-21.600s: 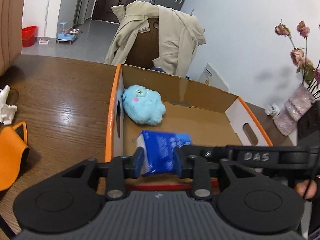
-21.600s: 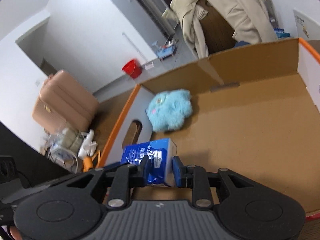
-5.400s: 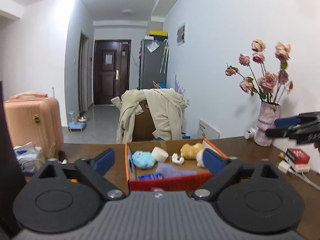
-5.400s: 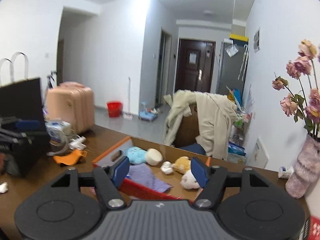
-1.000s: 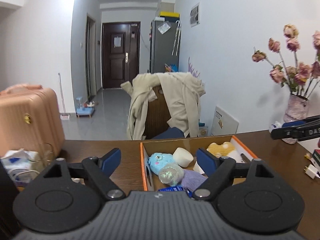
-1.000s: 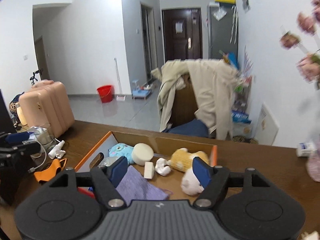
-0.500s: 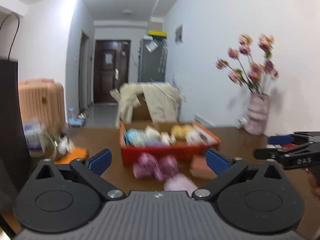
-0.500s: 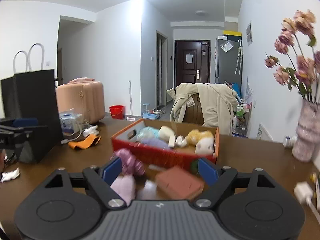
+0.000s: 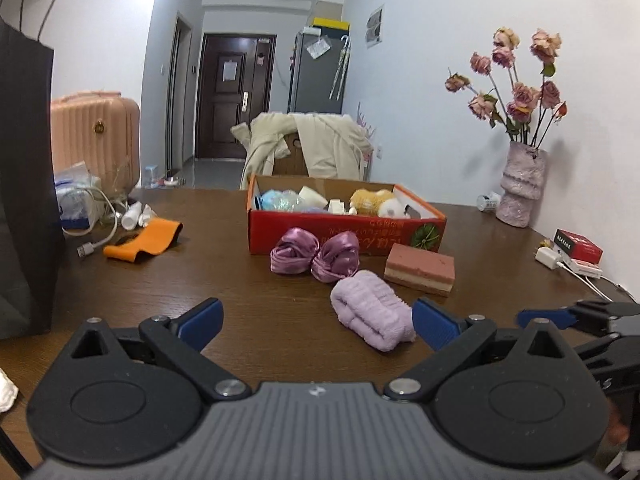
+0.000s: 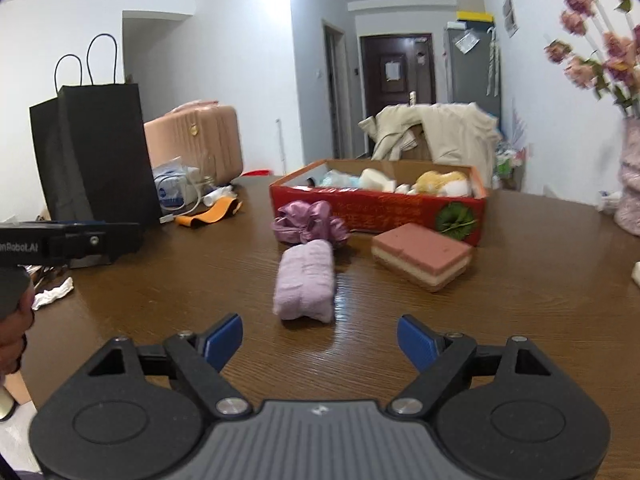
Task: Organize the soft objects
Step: 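Withdraw both open tools from the box toward the pink towel roll, then close both tools on the pink towel roll together, then carry the pink towel roll into the box and open both tools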
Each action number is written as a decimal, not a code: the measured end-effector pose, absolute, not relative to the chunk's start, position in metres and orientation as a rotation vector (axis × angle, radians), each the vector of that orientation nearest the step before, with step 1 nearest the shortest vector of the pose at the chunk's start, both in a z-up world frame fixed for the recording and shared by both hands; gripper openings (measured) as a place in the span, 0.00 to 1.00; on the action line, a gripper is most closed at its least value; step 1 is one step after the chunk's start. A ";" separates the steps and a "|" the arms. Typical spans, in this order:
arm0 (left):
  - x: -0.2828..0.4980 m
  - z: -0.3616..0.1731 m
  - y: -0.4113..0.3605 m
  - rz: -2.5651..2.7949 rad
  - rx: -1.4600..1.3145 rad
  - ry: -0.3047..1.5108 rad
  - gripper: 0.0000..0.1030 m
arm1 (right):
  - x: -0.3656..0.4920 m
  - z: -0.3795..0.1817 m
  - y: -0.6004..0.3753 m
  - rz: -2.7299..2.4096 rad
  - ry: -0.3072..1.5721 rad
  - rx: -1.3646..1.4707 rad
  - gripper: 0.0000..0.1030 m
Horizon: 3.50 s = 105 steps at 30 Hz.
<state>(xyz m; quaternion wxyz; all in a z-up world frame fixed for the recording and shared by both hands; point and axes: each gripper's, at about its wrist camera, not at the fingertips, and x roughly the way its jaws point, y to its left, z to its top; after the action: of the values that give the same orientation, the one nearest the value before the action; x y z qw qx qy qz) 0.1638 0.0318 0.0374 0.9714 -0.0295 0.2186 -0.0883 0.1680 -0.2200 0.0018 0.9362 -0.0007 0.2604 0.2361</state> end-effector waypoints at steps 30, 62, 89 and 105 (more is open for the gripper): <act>0.321 -0.031 0.005 -0.338 -0.295 0.691 0.51 | 0.309 -0.034 -0.238 0.426 0.651 0.271 0.59; 0.255 0.015 -0.006 -0.433 -0.308 0.546 0.25 | 0.247 0.008 -0.240 0.487 0.528 0.276 0.19; 0.626 -0.003 -0.043 -0.290 -0.337 0.865 0.53 | 0.618 -0.010 -0.218 0.310 0.899 -0.021 0.20; 0.502 0.110 -0.027 -0.295 -0.092 0.656 0.61 | 0.506 0.120 -0.265 0.304 0.677 -0.032 0.55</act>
<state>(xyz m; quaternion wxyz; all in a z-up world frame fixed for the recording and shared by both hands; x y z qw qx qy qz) 0.5021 -0.0275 0.1098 0.9351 -0.0452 0.3207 -0.1442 0.5061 -0.2653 0.1197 0.9318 -0.0157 0.3308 0.1486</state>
